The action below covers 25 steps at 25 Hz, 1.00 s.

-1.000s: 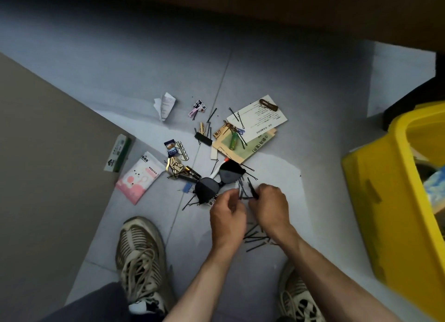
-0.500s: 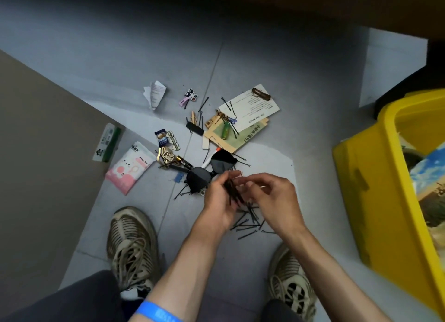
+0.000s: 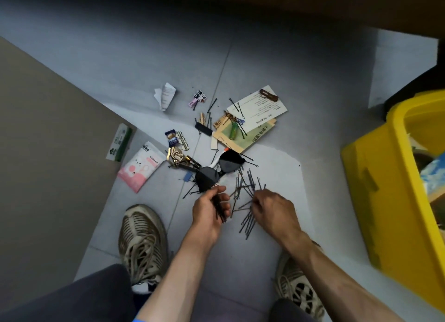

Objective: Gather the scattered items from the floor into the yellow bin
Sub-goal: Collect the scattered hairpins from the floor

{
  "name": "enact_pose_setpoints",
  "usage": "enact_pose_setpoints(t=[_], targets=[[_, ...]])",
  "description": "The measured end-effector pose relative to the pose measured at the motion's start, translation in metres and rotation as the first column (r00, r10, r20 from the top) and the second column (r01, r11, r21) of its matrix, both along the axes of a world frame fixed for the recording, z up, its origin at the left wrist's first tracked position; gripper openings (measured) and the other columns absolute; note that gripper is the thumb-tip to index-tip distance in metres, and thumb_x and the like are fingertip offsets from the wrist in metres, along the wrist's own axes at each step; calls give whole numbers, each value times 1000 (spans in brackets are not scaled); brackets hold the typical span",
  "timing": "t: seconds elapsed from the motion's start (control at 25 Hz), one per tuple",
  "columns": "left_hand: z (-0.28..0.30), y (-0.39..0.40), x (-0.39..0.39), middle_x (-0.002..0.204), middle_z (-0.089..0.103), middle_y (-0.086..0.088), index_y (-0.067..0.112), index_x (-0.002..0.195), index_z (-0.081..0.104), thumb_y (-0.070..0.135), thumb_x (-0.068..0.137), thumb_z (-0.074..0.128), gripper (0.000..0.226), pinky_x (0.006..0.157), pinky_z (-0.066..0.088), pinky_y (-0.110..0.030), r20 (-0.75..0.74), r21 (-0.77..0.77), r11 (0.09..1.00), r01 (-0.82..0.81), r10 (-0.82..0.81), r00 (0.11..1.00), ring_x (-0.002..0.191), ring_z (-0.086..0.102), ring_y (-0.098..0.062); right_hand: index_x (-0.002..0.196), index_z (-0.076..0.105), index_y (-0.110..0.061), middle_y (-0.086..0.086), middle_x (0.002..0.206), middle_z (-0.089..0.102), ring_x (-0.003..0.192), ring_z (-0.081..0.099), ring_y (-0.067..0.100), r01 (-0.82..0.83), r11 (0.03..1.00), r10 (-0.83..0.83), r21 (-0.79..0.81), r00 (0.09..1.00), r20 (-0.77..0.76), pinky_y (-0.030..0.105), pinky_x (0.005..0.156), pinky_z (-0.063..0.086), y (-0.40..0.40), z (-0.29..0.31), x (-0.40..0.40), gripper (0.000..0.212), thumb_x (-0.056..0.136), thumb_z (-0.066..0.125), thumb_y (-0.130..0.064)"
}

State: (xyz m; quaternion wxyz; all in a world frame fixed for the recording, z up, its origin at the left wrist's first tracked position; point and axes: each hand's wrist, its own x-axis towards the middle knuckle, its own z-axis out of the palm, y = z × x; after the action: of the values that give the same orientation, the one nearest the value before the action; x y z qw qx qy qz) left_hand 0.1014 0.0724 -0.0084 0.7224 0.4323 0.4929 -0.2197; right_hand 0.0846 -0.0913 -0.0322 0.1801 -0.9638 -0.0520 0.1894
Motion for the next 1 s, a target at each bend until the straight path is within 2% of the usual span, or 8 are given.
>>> enact_pose_setpoints(t=[0.08,0.16,0.24,0.44,0.6,0.72,0.84,1.0], targets=[[-1,5,0,60,56,0,9,94,63,18,95,49,16,42,34,-21,0,17,1000,7,-7,1000,46,47,-11,101,60,-19,2,99,62,85,60,24,-131,991,128,41,990,66,34,66,49,6,2,5,18,85,55,-25],[-3,9,-1,56,53,1,9,94,62,22,95,49,18,39,30,-20,-1,12,1000,-7,7,1000,42,43,-10,108,61,-18,4,105,59,89,57,26,-428,903,425,38,902,70,36,70,49,14,0,-2,29,80,57,-25],[-7,11,-4,56,52,0,9,92,62,25,96,50,20,38,29,-20,-9,30,1000,1,-1,1000,41,42,-10,109,62,-17,6,108,57,92,56,28,-563,827,562,-10,826,45,38,75,48,19,-1,-3,29,82,56,-26],[-14,6,-14,49,49,3,8,88,69,20,91,59,16,36,26,-19,-29,267,946,183,-181,983,36,36,-9,107,63,-18,3,103,61,88,58,25,-135,991,135,4,988,74,33,70,47,-14,2,1,24,85,59,-27],[-21,-13,-14,50,48,6,13,77,66,20,86,63,12,46,31,-22,-50,403,869,289,-294,954,47,40,-14,118,58,-21,1,112,58,95,56,23,-113,990,106,-90,991,-79,35,74,50,-27,0,-26,34,85,56,-29],[-23,-13,-10,83,63,7,22,85,69,22,94,53,18,73,42,-25,-72,598,679,426,-484,872,80,56,-16,114,59,-18,3,110,58,96,57,24,-37,999,37,-23,999,-41,36,75,50,-7,-3,-6,25,90,54,-26],[-27,-6,-10,105,60,7,22,113,66,20,99,43,27,85,37,-22,-136,754,419,506,-654,744,99,56,-14,111,59,-15,6,106,61,94,57,27,355,934,-356,32,934,18,34,73,48,-5,-4,0,27,89,60,-31],[-32,-26,-13,103,67,2,23,103,67,20,98,44,24,80,43,-25,-82,669,450,592,-747,660,99,61,-18,117,56,-13,9,112,60,101,58,28,382,919,-371,93,921,-118,36,79,49,6,-10,-9,34,87,60,-29]])
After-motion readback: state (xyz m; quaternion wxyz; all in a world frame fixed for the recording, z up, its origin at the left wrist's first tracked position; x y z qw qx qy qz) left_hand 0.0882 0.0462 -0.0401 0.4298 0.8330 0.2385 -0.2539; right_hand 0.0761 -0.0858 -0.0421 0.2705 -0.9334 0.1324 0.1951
